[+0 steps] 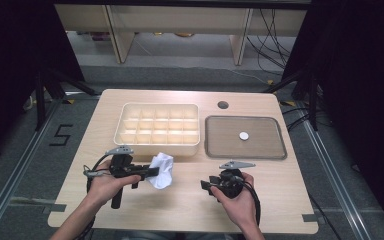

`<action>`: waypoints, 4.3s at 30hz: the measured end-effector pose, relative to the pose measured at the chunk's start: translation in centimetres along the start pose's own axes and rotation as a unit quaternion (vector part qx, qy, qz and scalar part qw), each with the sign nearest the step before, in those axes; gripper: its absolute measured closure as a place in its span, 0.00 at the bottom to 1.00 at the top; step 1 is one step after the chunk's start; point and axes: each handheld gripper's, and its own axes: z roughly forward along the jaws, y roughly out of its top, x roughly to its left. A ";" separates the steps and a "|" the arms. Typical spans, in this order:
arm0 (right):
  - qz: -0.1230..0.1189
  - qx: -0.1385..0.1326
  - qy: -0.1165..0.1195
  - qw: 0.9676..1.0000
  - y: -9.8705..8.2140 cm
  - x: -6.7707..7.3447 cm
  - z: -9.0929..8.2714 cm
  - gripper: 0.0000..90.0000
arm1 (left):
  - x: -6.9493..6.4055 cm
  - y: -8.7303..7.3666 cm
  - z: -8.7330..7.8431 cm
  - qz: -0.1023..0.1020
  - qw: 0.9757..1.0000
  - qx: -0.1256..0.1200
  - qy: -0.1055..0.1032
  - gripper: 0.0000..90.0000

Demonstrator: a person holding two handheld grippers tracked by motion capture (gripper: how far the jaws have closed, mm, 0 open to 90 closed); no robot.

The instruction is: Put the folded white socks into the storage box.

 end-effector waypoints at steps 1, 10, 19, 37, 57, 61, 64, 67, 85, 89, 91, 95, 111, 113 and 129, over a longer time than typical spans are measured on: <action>-0.010 -0.001 0.001 1.000 0.0 -0.1 0.1 0.63 | 0.0 0.1 -0.1 -0.001 1.000 0.001 -0.003 0.82; -0.002 -0.003 0.003 1.000 -0.2 0.1 0.3 0.62 | 0.5 1.1 -1.3 0.004 1.000 -0.013 0.014 0.82; -0.001 -0.002 0.009 1.000 -0.3 0.1 0.5 0.62 | 1.5 2.4 -2.5 0.000 0.999 -0.028 0.032 0.82; -0.001 0.000 0.000 1.000 -0.4 0.0 0.5 0.63 | 4.3 4.6 -3.7 -0.025 0.996 -0.059 0.067 0.82; 0.000 -0.002 -0.005 1.000 -0.5 0.0 0.6 0.64 | 8.5 6.6 -3.9 -0.054 0.988 -0.063 0.128 0.82; -0.006 -0.001 -0.006 1.000 -0.5 -0.1 0.6 0.64 | 9.5 6.7 -3.7 -0.058 0.988 -0.058 0.132 0.82; -0.008 0.000 -0.016 1.000 -0.5 0.0 0.5 0.64 | 10.2 6.6 -3.5 -0.059 0.987 -0.054 0.141 0.82; 0.005 0.004 -0.011 1.000 -0.6 -0.1 0.6 0.64 | 10.8 6.5 -3.4 -0.073 0.984 -0.045 0.155 0.82; -0.003 -0.002 -0.005 1.000 -0.8 0.0 0.9 0.64 | 13.0 6.4 -2.1 -0.051 0.979 0.017 0.198 0.82; -0.002 -0.001 -0.010 1.000 -0.8 0.0 0.9 0.64 | 13.0 6.2 -1.6 -0.029 0.976 0.040 0.214 0.82; -0.002 -0.002 -0.009 1.000 -0.8 0.0 0.9 0.64 | 12.9 6.2 -1.4 -0.018 0.974 0.051 0.222 0.82; -0.001 -0.003 -0.007 1.000 -0.8 0.0 0.7 0.64 | 12.8 6.3 -1.0 -0.011 0.971 0.057 0.232 0.82; -0.002 -0.002 -0.010 1.000 -0.8 -0.1 0.7 0.64 | 12.6 6.7 0.2 0.014 0.965 0.097 0.243 0.82; 0.002 0.003 -0.010 1.000 -0.8 0.0 0.7 0.64 | 12.6 6.8 0.1 0.026 0.962 0.118 0.245 0.82; 0.003 0.004 -0.007 1.000 -0.8 -0.1 0.9 0.63 | 12.8 7.6 0.9 0.023 0.951 0.189 0.242 0.83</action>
